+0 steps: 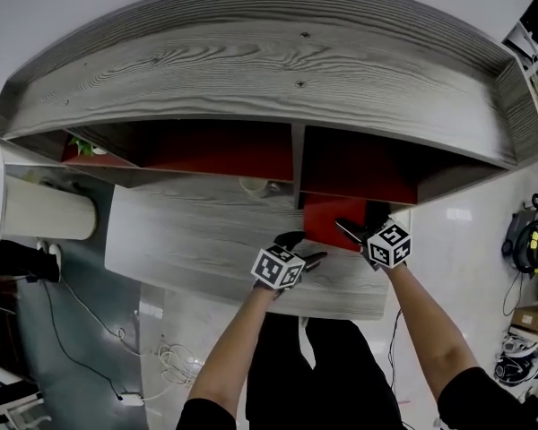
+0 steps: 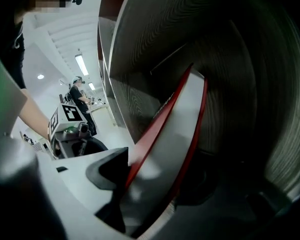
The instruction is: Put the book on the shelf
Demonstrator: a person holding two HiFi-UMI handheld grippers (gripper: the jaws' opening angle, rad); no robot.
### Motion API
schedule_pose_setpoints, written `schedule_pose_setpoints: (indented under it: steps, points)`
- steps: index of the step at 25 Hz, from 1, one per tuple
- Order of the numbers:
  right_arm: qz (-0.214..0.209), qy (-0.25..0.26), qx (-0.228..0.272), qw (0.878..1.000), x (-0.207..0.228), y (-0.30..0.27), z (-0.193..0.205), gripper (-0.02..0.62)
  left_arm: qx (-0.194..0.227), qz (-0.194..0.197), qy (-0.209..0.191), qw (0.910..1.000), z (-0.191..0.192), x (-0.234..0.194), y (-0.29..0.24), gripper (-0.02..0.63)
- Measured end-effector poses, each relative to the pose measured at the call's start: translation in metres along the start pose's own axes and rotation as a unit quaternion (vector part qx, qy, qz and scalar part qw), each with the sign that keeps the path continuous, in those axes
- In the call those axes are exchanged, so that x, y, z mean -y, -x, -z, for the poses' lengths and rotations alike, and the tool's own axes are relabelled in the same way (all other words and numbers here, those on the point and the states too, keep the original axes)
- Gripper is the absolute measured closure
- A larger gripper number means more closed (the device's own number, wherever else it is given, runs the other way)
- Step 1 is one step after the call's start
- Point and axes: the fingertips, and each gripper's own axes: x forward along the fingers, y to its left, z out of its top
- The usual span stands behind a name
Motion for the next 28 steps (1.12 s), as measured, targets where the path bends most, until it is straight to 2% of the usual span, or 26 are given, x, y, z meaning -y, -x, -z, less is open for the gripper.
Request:
schedule_pose_setpoints:
  steps: [6, 11, 21, 24, 28]
  points:
    - [-0.002, 0.002, 0.007, 1.000, 0.001, -0.001, -0.002, 0.299, -0.011, 0.025, 0.006, 0.9996, 0.013, 0.013, -0.014, 0.273]
    - [-0.008, 0.000, 0.031, 0.999, -0.003, 0.003, -0.006, 0.314, -0.010, 0.023, 0.010, 0.9996, 0.013, 0.014, -0.021, 0.273]
    - [-0.013, 0.093, 0.061, 0.994, -0.014, 0.019, -0.006, 0.314, -0.014, 0.038, 0.019, 0.9990, 0.020, 0.023, -0.029, 0.275]
    - [-0.007, 0.110, 0.065, 0.992, -0.014, 0.021, -0.007, 0.313, -0.028, 0.044, 0.015, 0.9985, 0.027, 0.028, -0.036, 0.273]
    - [-0.002, 0.120, 0.057, 0.991, -0.013, 0.020, -0.006, 0.311, -0.019, 0.032, 0.027, 0.9989, 0.024, 0.023, -0.042, 0.273]
